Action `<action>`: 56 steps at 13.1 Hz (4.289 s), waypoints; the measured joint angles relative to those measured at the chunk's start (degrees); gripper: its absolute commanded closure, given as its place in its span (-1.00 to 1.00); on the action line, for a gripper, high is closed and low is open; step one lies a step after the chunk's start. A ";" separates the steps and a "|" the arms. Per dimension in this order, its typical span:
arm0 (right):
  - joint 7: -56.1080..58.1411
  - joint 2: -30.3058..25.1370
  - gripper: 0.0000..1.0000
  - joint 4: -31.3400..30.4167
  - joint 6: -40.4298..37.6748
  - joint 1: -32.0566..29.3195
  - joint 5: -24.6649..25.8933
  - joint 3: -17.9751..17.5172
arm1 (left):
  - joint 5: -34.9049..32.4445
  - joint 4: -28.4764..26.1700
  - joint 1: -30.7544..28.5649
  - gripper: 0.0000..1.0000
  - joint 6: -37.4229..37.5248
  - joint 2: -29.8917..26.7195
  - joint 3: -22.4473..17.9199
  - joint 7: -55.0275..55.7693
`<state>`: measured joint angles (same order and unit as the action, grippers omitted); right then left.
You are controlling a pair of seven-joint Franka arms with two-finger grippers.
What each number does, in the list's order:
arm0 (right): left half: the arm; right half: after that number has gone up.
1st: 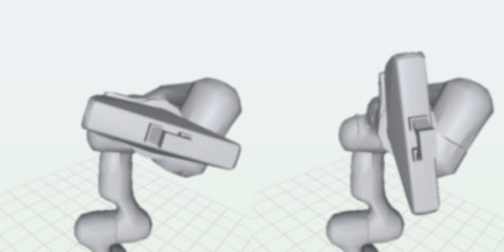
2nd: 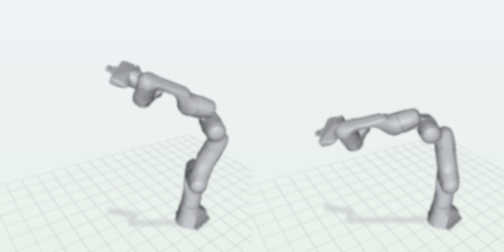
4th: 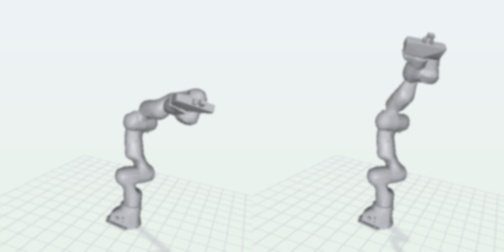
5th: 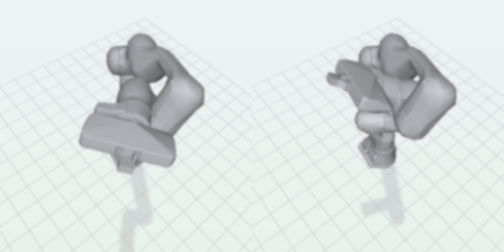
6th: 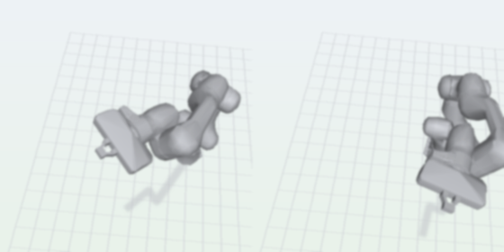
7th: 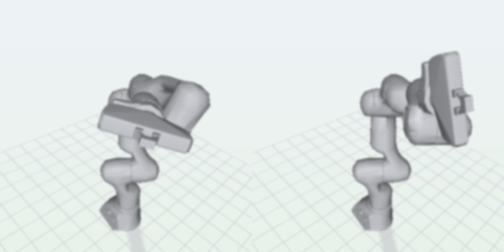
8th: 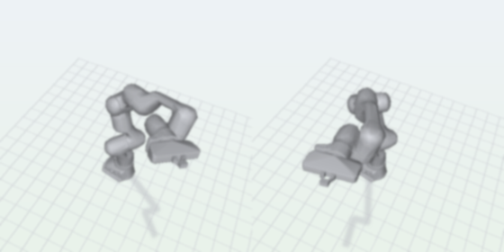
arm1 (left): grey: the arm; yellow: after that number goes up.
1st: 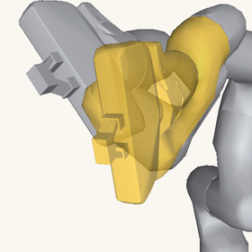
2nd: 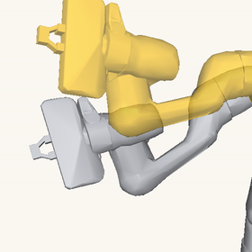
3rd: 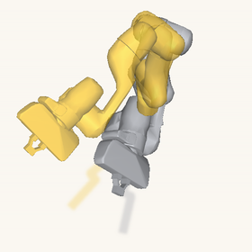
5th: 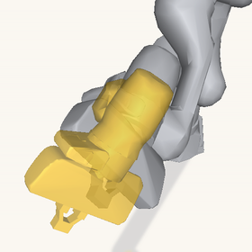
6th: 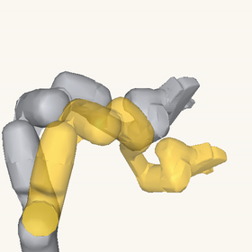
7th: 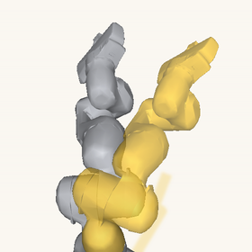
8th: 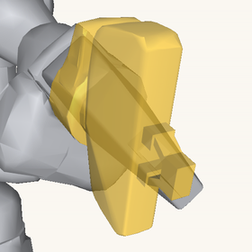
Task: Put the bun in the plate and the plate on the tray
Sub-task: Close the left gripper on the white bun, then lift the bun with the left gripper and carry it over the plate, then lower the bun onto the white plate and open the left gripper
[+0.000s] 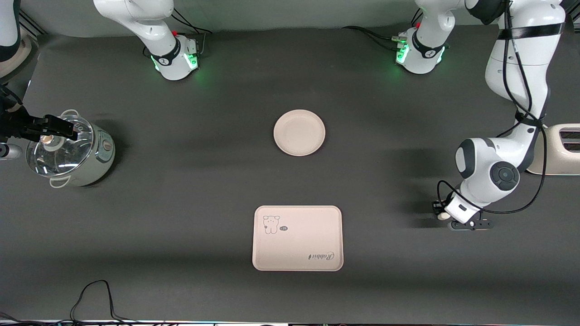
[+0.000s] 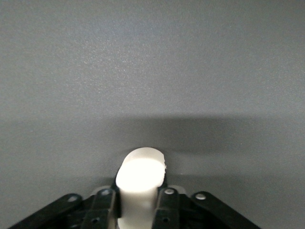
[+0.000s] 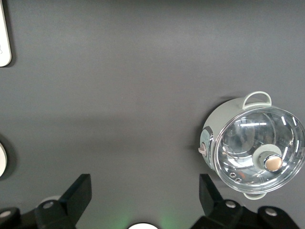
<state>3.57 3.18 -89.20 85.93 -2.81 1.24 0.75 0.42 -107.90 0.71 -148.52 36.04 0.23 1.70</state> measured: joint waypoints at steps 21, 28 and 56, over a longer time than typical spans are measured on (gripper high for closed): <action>0.00 0.00 -1.00 -0.05 -0.03 0.02 -0.88 0.06 | 7.59 9.97 2.80 0.83 49.10 -33.21 29.58 45.27; 0.00 0.02 -1.00 -0.10 -0.04 0.02 -0.88 0.09 | -1.03 6.19 16.35 0.80 30.79 -17.39 32.32 60.39; 0.00 0.02 -1.00 -0.12 -0.04 0.02 -0.88 0.10 | -19.51 4.98 23.23 -1.00 18.42 3.82 30.52 71.45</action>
<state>3.57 3.20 -89.32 85.88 -2.79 0.36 0.85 -19.09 -102.92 23.95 -130.10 39.85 30.75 73.15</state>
